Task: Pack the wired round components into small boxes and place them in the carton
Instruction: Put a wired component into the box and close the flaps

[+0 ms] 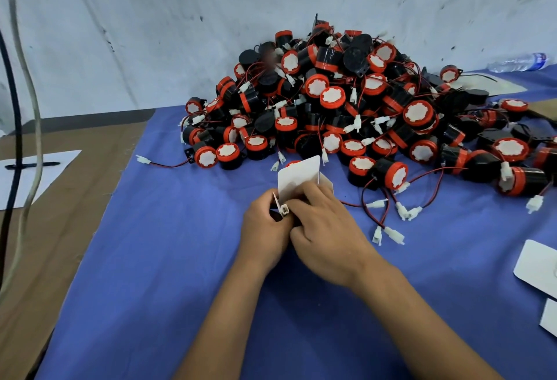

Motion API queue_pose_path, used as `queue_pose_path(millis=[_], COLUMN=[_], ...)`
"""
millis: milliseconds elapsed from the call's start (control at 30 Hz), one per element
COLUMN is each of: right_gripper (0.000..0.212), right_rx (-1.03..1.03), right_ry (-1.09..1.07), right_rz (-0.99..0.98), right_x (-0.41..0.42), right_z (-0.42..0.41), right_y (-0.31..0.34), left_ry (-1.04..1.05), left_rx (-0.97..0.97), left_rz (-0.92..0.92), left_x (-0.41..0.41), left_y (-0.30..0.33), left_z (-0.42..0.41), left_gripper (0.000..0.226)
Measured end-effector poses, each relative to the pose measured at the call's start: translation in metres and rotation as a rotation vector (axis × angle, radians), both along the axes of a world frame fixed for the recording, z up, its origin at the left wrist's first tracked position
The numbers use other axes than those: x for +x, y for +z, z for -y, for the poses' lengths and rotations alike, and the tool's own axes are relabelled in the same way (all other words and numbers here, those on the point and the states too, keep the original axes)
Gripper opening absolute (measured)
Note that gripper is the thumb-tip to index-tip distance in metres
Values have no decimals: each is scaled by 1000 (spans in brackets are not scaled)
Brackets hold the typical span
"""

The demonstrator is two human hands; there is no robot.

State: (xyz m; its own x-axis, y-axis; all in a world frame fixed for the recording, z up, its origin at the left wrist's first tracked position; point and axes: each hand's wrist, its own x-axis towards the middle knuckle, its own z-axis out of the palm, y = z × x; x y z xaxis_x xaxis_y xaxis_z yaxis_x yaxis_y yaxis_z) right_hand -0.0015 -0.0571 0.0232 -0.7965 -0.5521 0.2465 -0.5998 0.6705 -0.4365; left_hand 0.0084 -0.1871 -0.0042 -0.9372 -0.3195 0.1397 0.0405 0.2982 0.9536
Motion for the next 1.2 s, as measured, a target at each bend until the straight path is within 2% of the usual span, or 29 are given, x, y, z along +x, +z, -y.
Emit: queue_pose_path(millis=[133, 233, 300, 367, 467, 600, 667, 800, 933, 1033, 1200], right_gripper=[44, 54, 48, 41, 30, 9, 10, 10, 9, 19, 33], right_rx=[-86, -125, -217, -316, -367, -482, -553, -434, -323, -180, 54], right_ry=[26, -7, -60, -103, -156, -195, -217, -253, -49, 87, 54], right_rz=[16, -43, -23, 7, 14, -1, 71, 10, -90, -118, -177], right_x=[-3, -4, -7, -12, -16, -12, -11, -14, -20, -24, -24], right_z=[-3, 1, 3, 3, 2, 1, -1, -4, -10, -17, -20], right_y=[0, -5, -8, -10, -11, -7, -5, -6, -7, -8, -13], left_ry=[-27, -37, -27, -9, -23, -112, -190, -309, -197, -205, -225], left_rx=[-21, 76, -76, -143, -121, -26, 25, 32, 0, 46, 26], left_rz=[-7, 12, -7, -27, -53, -27, 15, 94, 56, 57, 19], left_x=[2, 2, 1, 3, 4, 5, 6, 6, 4, 6, 7], left_y=[3, 4, 2, 1, 0, 2, 1, 0, -2, -1, 1], left_z=[-2, -4, -4, -6, -7, -4, 5, 13, 9, 12, 15], left_gripper=[12, 14, 7, 15, 11, 24, 31, 56, 48, 45, 40])
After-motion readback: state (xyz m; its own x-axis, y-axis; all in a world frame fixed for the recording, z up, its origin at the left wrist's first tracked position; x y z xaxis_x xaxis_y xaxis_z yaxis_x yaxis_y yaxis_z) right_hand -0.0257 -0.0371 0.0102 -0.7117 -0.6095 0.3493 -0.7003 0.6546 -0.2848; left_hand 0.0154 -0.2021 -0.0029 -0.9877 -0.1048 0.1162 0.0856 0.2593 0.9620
